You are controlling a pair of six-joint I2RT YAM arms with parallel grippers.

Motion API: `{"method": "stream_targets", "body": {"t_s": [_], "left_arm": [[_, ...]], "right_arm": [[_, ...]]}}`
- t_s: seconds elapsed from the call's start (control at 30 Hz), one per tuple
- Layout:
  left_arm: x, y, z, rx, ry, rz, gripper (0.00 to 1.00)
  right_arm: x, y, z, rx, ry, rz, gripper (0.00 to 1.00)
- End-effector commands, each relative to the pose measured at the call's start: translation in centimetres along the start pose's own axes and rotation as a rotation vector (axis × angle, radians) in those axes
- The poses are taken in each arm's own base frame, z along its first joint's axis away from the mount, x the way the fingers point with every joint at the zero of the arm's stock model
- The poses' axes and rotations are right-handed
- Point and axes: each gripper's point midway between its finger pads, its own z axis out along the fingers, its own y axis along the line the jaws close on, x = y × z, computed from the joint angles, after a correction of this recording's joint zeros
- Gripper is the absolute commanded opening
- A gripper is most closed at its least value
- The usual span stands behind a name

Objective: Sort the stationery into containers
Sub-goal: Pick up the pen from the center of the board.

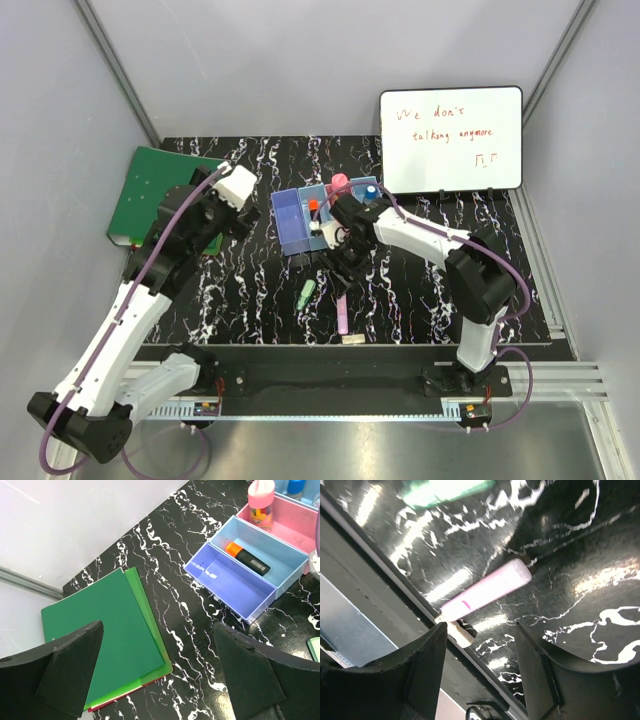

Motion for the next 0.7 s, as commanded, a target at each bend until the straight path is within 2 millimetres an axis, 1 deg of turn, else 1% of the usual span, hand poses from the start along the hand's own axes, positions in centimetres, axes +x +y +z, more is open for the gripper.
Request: {"method": "stream_targets", "body": {"t_s": [0.0,0.03,0.1,0.17,0.27,0.4,0.47,0.67], "left_arm": [[-0.7,-0.7,0.1,0.035,-0.063,0.025,0.99],[-0.1,-1.0,0.1,0.041,-0.053,0.035,0.99],[-0.1,-1.8,-0.1,0.079,-0.066,0.051,0.99],[0.4,-2.9,-0.3,0.126,-0.062,0.077,0.99],[1.2,-3.7,-0.2,0.144,-0.053,0.104,0.99],[1.5,-3.7,-0.2,0.138,-0.044,0.101,0.99],[1.5,-3.6,-0.3,0.132,-0.044,0.101,0.99],[0.1,-2.2,-0.7,0.080,-0.072,0.117,0.99]], "right_arm": [[0.5,-1.2,-0.4,0.063,-0.009,-0.033,0.64],[0.7,-1.3,-0.5,0.073,-0.009,-0.041,0.64],[0.7,-1.7,-0.8,0.091,-0.013,-0.071,0.64],[0.6,-1.7,-1.3,0.106,-0.026,-0.093,0.65],[0.8,-1.4,-1.5,0.108,-0.029,-0.094,0.64],[1.2,-0.7,-0.7,0.124,-0.014,-0.124,0.64],[1.0,-0.3,-0.3,0.111,-0.014,-0.110,0.64],[0.7,0.0,1.6,0.094,0.026,-0.082,0.64]]}}
